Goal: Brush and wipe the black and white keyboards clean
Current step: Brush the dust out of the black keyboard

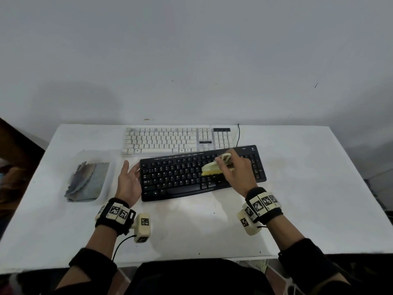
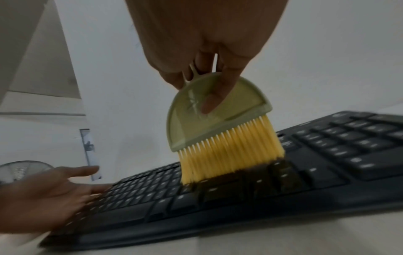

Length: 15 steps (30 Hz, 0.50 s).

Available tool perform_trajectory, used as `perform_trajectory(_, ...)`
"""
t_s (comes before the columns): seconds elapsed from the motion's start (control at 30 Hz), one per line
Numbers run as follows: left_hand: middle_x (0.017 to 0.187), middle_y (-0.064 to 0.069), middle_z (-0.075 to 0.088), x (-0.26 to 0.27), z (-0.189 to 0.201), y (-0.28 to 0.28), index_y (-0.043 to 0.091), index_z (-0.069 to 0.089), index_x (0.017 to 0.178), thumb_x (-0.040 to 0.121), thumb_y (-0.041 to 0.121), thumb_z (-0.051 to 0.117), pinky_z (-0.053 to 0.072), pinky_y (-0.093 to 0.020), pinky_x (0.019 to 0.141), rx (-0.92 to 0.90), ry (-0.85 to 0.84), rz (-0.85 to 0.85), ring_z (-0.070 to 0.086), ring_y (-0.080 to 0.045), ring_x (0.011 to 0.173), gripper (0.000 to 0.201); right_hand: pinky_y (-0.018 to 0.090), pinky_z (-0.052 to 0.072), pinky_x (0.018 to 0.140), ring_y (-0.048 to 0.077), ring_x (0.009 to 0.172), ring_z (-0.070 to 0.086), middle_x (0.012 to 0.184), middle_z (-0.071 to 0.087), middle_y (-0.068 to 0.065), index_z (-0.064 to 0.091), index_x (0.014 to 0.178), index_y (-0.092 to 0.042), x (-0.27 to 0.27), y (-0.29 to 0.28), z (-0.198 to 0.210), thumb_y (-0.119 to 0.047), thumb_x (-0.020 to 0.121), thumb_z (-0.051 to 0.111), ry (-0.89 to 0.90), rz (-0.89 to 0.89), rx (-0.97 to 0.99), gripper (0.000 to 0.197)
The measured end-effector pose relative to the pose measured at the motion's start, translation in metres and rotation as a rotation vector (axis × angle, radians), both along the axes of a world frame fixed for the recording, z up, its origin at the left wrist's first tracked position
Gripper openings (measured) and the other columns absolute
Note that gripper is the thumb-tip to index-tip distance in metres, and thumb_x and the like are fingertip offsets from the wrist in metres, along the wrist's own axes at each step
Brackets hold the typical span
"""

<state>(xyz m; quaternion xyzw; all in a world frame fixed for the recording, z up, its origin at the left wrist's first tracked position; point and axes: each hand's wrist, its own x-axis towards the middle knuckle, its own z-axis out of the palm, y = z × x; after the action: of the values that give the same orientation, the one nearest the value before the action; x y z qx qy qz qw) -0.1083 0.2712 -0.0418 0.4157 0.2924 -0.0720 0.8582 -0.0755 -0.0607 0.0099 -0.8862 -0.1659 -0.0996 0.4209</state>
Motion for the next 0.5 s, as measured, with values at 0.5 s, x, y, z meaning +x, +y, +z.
perform_trajectory(0.5,0.143,-0.010,0.061,0.002,-0.008,0.004,0.013,0.053,0.146,0.106,0.059,0.032,0.043,-0.048,0.107,0.016,0.001,-0.007,0.057,-0.027,0.132,0.064,0.024,0.051,0.060,0.011,0.071,0.063,0.077,0.065,0.001,0.053,0.088,-0.011,0.010,-0.065,0.018,-0.029,0.101,0.062,0.028,-0.285,0.118,0.024)
